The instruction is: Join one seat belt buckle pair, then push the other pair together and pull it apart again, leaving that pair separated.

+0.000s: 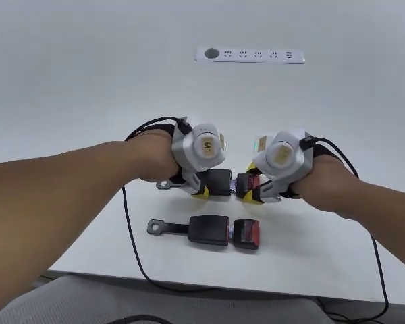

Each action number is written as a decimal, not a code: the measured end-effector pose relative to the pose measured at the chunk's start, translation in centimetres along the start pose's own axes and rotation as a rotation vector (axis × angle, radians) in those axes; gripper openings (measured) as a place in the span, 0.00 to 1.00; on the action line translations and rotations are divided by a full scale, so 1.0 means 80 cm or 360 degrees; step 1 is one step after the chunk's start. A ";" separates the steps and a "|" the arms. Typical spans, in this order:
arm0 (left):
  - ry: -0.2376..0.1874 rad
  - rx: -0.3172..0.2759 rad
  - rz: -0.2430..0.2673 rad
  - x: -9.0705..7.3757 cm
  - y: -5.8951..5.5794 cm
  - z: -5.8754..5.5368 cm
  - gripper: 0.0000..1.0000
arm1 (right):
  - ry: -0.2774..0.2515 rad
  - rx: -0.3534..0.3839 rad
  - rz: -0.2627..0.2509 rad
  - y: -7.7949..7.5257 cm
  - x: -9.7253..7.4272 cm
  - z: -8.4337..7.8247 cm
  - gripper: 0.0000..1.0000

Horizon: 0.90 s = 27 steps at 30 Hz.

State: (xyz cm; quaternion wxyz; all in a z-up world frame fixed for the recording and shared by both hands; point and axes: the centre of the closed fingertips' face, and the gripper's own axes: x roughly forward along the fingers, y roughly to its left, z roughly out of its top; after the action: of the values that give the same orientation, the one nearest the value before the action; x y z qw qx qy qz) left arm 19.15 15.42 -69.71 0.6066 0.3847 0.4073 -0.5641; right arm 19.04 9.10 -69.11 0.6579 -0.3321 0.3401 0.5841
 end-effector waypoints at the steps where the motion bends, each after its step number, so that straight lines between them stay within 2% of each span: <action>1: -0.0004 -0.0001 0.0002 0.000 0.000 0.000 0.32 | 0.0001 -0.0002 -0.0001 0.000 0.000 0.000 0.33; 8: 0.0015 -0.0014 0.0007 0.001 -0.001 0.001 0.32 | 0.0034 -0.0001 -0.0016 -0.002 -0.008 -0.015 0.33; 10: 0.0023 -0.0007 0.0006 0.001 -0.002 0.002 0.32 | -0.0003 0.0020 -0.0012 0.002 -0.011 -0.016 0.33; 12: 0.0028 0.0001 0.0004 0.001 -0.005 0.004 0.32 | -0.0004 0.0023 -0.0016 0.001 -0.012 -0.018 0.34; 16: 0.0021 -0.0016 0.0008 0.001 -0.005 0.003 0.33 | 0.0028 0.0009 -0.0030 0.002 -0.015 -0.022 0.34; 27: 0.0051 -0.0012 0.0015 -0.001 -0.006 0.003 0.33 | 0.0084 0.0027 -0.0063 0.001 -0.045 -0.067 0.34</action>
State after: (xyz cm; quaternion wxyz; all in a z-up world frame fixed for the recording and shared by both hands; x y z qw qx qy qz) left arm 18.65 15.20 -69.55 0.6041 0.3935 0.4172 -0.5533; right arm 18.37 2.69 -69.08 0.6631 -0.3483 0.3556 0.5591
